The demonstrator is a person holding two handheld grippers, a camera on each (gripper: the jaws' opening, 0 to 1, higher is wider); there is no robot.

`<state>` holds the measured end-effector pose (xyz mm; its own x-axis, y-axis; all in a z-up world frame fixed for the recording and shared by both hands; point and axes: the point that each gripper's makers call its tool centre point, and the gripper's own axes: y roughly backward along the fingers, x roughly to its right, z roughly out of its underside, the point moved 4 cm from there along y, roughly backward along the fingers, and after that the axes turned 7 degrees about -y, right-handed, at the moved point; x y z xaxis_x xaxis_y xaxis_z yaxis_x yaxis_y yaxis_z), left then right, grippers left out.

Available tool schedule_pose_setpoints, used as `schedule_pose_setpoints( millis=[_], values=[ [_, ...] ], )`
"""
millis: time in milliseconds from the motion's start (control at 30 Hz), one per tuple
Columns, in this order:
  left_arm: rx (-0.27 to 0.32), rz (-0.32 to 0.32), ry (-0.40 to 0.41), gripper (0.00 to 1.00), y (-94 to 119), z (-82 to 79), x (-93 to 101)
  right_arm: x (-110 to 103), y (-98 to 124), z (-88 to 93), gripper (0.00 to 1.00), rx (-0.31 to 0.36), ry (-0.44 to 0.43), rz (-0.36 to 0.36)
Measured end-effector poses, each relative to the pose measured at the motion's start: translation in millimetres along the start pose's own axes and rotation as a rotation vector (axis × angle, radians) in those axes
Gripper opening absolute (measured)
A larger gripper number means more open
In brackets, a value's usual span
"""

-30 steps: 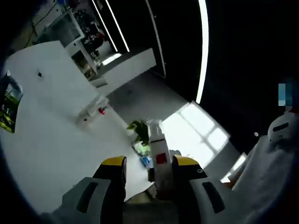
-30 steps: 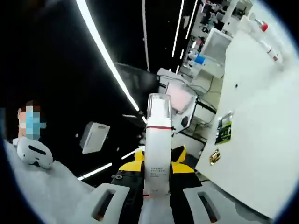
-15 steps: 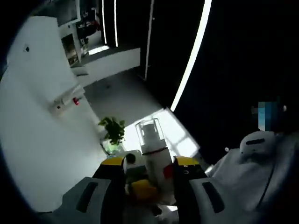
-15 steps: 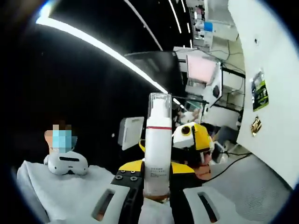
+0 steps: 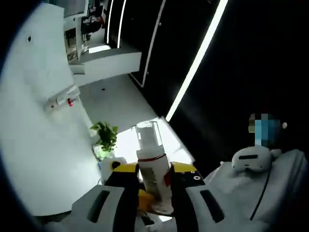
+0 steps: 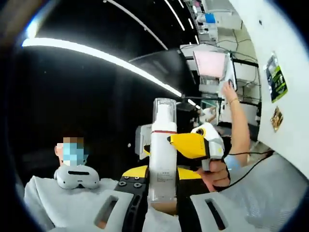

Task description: Arrange the skincare products in the storage area until every visible bottle or jar stands upright without overlapping.

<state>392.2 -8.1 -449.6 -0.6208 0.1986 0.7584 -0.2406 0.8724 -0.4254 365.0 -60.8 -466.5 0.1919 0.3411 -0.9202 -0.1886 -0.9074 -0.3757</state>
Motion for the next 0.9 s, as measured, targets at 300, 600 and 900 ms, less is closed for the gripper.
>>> schedule_pose_setpoints(
  millis=[300,600,900],
  values=[
    [-0.146,-0.256,-0.111,0.19,5,18.6,-37.2,25,21,-3.2,0.21,-0.145,0.281,0.380],
    [-0.191,-0.265,-0.154,0.19,5,24.0,-41.4,33,21,-0.2,0.14,-0.161,0.223,0.445],
    [-0.267,-0.116,-0.119,0.21,-9,44.0,-23.5,18,25,12.1,0.13,-0.258,0.196,0.377]
  ],
)
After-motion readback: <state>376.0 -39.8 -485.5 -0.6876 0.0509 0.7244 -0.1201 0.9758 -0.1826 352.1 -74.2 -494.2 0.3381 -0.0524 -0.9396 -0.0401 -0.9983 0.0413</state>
